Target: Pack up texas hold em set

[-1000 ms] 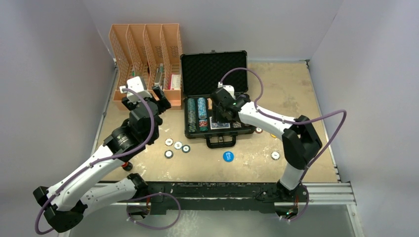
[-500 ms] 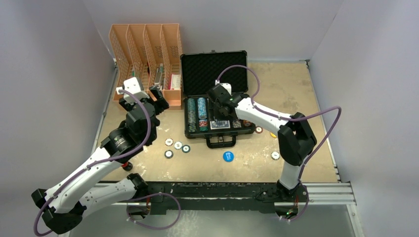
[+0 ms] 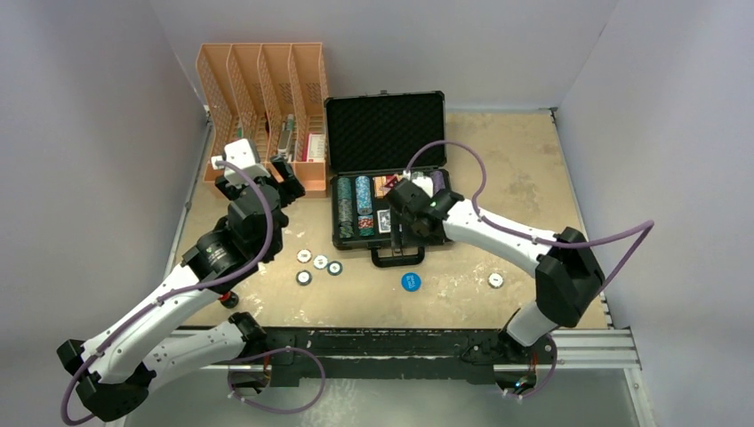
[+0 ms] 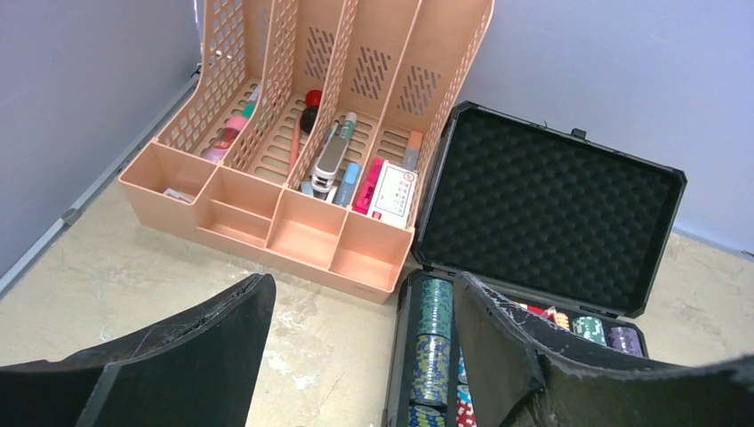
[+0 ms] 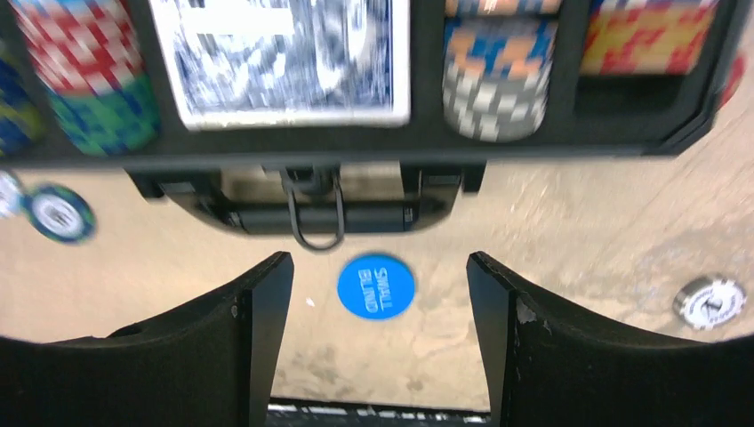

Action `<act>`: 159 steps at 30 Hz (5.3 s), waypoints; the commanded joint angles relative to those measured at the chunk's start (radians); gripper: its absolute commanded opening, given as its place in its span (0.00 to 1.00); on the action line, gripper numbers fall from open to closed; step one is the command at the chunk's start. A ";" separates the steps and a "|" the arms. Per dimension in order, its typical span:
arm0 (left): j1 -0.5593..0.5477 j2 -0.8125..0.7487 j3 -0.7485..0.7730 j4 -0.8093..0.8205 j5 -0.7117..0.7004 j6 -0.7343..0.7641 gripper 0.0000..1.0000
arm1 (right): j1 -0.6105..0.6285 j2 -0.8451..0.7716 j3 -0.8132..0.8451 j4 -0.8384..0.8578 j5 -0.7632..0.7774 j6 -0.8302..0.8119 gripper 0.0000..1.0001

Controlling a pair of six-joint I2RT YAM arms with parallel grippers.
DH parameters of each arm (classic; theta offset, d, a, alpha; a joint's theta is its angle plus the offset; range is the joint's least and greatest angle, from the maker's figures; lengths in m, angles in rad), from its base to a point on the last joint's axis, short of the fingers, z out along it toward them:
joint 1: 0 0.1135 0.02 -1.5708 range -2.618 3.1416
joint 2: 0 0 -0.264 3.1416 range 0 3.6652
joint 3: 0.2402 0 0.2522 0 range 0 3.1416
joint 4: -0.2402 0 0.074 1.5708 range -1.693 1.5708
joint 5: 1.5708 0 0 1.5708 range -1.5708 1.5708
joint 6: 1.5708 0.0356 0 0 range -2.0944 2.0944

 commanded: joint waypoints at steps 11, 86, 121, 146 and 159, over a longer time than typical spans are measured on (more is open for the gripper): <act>0.020 0.006 -0.008 0.035 0.014 0.013 0.73 | 0.132 0.037 -0.205 0.099 -0.103 0.106 0.76; 0.097 0.030 -0.011 0.044 0.094 -0.012 0.73 | -0.074 0.228 0.273 0.111 0.054 -0.065 0.70; 0.104 0.070 0.002 0.046 0.143 -0.012 0.75 | -0.756 -0.004 -0.347 0.295 0.003 0.177 0.75; 0.129 0.069 0.002 0.043 0.149 -0.022 0.75 | -0.741 -0.028 -0.401 0.273 0.005 0.150 0.66; 0.142 0.064 0.004 0.045 0.160 -0.028 0.75 | -0.683 0.006 -0.373 0.281 0.011 0.159 0.51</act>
